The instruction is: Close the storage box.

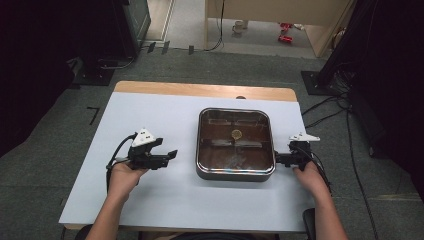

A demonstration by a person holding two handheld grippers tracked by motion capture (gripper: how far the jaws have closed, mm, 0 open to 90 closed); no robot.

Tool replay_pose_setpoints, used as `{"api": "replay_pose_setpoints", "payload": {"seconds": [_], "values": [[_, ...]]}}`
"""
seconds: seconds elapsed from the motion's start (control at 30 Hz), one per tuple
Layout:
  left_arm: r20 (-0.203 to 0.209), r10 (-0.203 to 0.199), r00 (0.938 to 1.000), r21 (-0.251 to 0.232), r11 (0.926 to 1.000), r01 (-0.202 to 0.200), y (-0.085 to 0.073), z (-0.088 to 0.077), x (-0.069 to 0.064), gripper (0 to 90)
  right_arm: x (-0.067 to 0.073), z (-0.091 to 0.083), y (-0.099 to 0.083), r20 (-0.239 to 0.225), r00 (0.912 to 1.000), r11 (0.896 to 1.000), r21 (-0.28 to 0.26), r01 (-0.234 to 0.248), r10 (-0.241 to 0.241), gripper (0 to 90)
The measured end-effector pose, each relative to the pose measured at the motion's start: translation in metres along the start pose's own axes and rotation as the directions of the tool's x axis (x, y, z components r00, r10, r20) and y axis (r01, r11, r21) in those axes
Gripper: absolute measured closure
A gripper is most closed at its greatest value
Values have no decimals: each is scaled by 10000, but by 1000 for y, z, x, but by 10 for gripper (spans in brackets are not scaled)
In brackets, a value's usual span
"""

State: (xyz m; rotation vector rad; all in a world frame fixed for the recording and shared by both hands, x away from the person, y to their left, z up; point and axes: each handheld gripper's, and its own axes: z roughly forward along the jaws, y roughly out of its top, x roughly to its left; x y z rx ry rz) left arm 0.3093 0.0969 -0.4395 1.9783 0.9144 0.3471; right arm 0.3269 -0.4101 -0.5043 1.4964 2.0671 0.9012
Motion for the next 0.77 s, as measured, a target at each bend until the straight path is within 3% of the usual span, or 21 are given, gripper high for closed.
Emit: {"api": "replay_pose_setpoints", "payload": {"seconds": [0.17,0.27,0.37,0.47,0.5,0.77], "values": [[-159,-150,9998,153,9998,152,-19,2,9,273,0,0,0,-2,10000,10000,3,-6,6,81],[-466,275,9985,704,9972,-242,-29,8,13,273,0,0,0,-10,10000,10000,11,-22,22,81],[-602,70,9982,1036,9946,-7,-33,13,15,273,0,0,0,-6,10000,10000,0,-14,14,81],[-735,617,9954,1869,9813,-470,-39,24,14,272,0,0,0,-8,10000,10000,-6,-14,14,81],[-750,619,9953,1999,9787,-458,-40,26,14,273,0,0,0,-6,10000,10000,-8,-11,11,81],[-492,526,9974,2004,9788,-417,-42,30,16,234,0,0,0,-4,10000,10000,-31,12,-12,83]]}}
